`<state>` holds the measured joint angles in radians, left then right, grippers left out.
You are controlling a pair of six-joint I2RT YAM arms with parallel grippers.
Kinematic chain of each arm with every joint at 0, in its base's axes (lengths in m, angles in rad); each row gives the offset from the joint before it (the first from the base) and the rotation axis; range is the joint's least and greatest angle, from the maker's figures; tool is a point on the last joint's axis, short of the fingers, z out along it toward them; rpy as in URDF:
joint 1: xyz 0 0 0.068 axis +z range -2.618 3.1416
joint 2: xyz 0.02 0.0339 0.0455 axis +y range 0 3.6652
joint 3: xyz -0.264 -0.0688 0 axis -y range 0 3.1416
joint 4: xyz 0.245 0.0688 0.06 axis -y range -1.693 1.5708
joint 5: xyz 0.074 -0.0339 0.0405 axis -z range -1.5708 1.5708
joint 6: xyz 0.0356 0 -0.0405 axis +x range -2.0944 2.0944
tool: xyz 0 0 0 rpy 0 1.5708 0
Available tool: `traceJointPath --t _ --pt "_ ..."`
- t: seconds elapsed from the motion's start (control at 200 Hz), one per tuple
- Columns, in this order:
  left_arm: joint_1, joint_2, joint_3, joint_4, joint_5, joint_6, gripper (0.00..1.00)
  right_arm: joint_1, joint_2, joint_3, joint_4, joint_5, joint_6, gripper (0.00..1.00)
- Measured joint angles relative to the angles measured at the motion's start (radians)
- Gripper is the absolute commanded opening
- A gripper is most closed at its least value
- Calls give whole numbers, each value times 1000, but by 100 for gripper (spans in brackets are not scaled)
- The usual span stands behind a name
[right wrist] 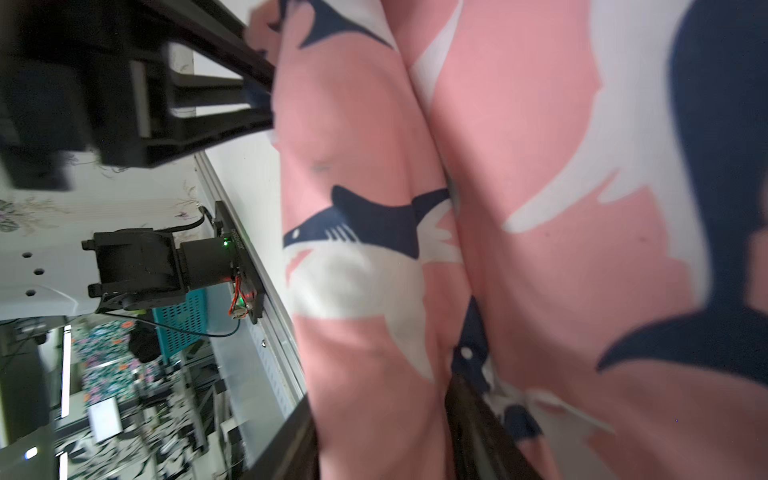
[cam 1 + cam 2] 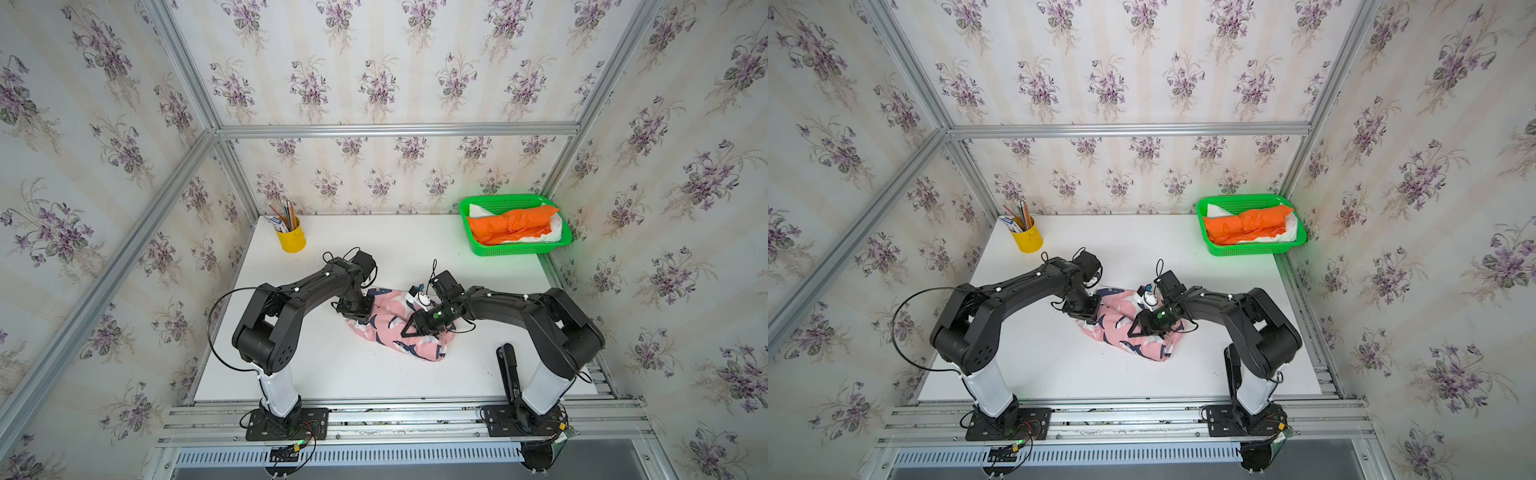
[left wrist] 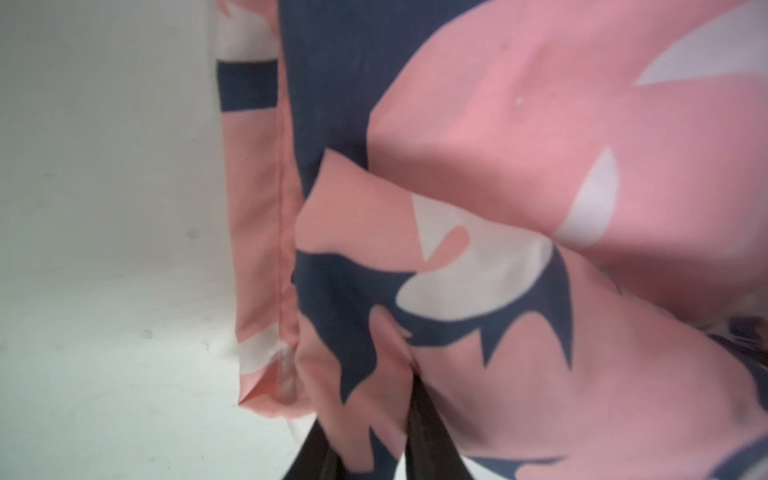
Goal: Roll up the shorts
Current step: Roll the shorts at the center of the board.
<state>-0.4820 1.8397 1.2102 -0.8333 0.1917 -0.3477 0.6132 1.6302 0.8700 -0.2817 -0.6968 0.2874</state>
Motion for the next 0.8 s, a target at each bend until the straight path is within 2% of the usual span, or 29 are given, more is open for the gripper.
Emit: traceJointPath --t 0.06,0.09,0.23,0.315,0.35,0.43,0.485,0.62,0.805 --pt "2 19 -1 5 -6 5 19 0 -56 -18 -35 57 -5 29" --pt "3 25 -2 8 -8 8 19 0 -79 -32 -47 85 -6 24" --pt "5 30 -8 16 -6 21 20 -12 -89 -102 -54 187 0 11" --pt "6 30 -10 20 -2 26 22 -12 -59 -109 -39 240 10 10" --pt "6 29 -11 21 3 26 22 -10 -69 -107 -37 263 13 13" --pt "6 25 -12 23 6 31 23 8 -139 -86 -79 346 24 35" --pt "8 21 -14 22 -1 34 23 49 -201 -53 -111 435 15 44" --pt "10 13 -14 19 -9 44 24 249 -258 54 -130 602 -68 55" --pt "11 8 -8 10 -14 52 24 488 -121 119 -150 785 -220 73"
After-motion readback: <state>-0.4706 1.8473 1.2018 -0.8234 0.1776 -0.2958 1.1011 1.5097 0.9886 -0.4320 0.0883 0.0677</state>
